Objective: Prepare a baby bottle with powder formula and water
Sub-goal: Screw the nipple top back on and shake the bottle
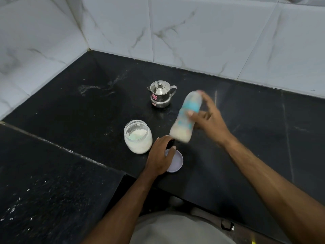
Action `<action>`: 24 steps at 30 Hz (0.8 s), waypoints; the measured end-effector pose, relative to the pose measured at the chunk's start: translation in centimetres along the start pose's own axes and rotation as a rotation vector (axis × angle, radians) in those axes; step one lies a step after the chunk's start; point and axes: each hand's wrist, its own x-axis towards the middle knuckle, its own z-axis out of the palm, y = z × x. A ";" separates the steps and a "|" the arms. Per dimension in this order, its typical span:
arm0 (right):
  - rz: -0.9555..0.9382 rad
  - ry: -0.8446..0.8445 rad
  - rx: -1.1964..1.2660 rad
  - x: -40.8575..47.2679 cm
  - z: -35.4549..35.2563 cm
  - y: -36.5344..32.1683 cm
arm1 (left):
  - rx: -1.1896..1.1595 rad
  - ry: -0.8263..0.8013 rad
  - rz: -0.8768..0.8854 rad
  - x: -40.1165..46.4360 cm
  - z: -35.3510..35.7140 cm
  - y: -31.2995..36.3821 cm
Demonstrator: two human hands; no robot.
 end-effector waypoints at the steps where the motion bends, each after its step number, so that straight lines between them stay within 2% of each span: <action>1: -0.021 0.104 0.055 0.5 -0.3 -0.3 | -0.004 0.001 0.000 -0.1 0.0 0.1; 3: -0.043 0.176 0.094 0.7 -0.5 -0.3 | -0.008 0.001 0.000 -0.2 0.0 0.3; 4: -0.032 0.127 0.070 0.3 -0.2 -0.1 | -0.005 0.006 -0.002 -0.2 0.0 0.2; 7: 0.055 -0.203 -0.090 -1.6 0.9 0.7 | -0.002 -0.023 -0.013 0.1 0.1 -0.3; 8: 0.064 -0.243 -0.113 -1.7 0.9 0.8 | 0.007 -0.034 -0.005 0.1 0.2 -0.4; 9: 0.049 -0.214 -0.097 -1.5 0.8 0.6 | 0.010 -0.032 0.000 0.1 0.2 -0.4; 12: -0.017 0.087 0.037 0.2 -0.2 -0.5 | 0.009 0.000 -0.006 -0.2 0.0 0.1; 14: -0.052 0.162 0.093 0.5 -0.6 -0.7 | -0.001 -0.007 -0.003 -0.3 -0.1 0.4; 15: -0.041 0.117 0.078 0.2 -0.5 -0.6 | -0.004 -0.006 -0.004 -0.3 -0.1 0.4; 18: 0.052 -0.193 -0.061 -1.5 0.4 -0.1 | 0.013 -0.021 -0.013 -0.1 0.0 -0.2; 19: 0.053 -0.223 -0.079 -1.5 0.4 -0.1 | 0.012 -0.026 -0.010 0.0 0.1 -0.3; 20: 0.035 -0.186 -0.061 -1.2 0.3 -0.3 | 0.006 -0.023 -0.011 -0.1 0.1 -0.3; 23: -0.031 0.111 0.092 0.5 -0.5 -1.2 | -0.009 0.002 -0.006 -0.3 -0.1 0.3; 24: -0.048 0.154 0.128 0.7 -0.6 -1.2 | -0.014 0.001 -0.004 -0.4 -0.1 0.4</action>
